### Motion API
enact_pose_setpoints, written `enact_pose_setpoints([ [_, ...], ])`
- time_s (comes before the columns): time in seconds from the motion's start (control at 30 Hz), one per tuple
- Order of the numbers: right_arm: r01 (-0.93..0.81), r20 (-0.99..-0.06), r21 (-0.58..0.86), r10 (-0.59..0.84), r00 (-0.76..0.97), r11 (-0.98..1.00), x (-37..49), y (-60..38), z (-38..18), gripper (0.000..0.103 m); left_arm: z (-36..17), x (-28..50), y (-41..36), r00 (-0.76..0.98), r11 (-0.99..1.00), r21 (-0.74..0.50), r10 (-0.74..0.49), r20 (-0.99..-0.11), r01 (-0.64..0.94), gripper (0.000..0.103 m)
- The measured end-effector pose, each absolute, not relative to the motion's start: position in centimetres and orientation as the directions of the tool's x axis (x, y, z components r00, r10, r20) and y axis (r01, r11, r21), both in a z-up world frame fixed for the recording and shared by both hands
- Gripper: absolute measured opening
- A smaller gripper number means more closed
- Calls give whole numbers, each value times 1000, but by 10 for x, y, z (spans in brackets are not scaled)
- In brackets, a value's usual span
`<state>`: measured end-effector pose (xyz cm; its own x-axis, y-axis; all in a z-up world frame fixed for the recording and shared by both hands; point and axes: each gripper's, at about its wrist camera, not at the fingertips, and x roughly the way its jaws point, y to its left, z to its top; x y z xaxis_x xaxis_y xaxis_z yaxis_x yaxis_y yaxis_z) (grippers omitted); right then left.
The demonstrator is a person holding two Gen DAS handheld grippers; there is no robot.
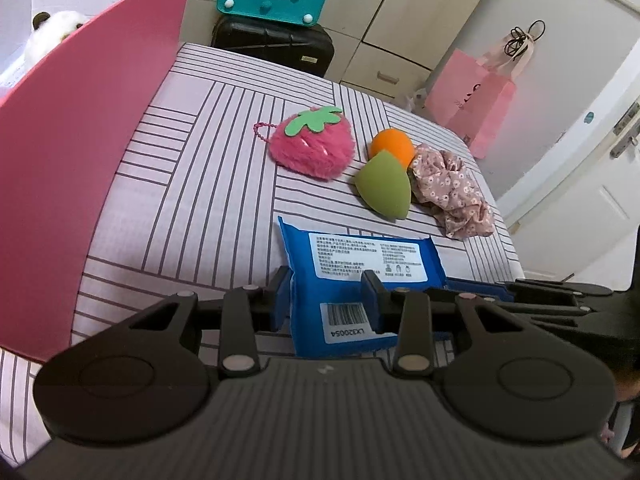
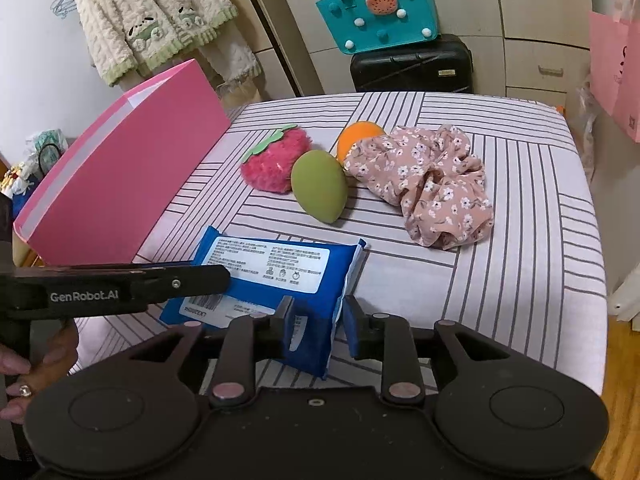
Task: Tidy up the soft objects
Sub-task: 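Close the left tool on the blue wet-wipes pack and lift it, then carry the wet-wipes pack with the left tool over the box and lower it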
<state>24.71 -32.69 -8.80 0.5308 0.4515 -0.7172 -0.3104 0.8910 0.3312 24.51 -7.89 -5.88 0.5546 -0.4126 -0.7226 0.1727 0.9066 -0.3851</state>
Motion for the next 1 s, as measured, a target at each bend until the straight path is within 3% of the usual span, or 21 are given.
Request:
enact_pose_setpoints([
  [0.23, -321, -717, 296, 431, 547, 900, 239, -316, -85, 45, -53, 236, -95, 551, 914, -312, -405, -729, 259, 42],
  [0.33, -309, -719, 308, 433, 544, 900, 238, -318, -85, 50, -52, 235, -91, 527, 898, -341, -440, -727, 279, 42],
  [0.53, -311, -717, 317, 442, 539, 896, 232, -322, -75, 50, -45, 231, -84, 545, 894, -329, -447, -709, 304, 30],
  [1.0, -445, -675, 194, 448, 586, 874, 189, -288, -1, 52, 22, 197, -54, 578, 875, -264, -469, -667, 405, 33],
])
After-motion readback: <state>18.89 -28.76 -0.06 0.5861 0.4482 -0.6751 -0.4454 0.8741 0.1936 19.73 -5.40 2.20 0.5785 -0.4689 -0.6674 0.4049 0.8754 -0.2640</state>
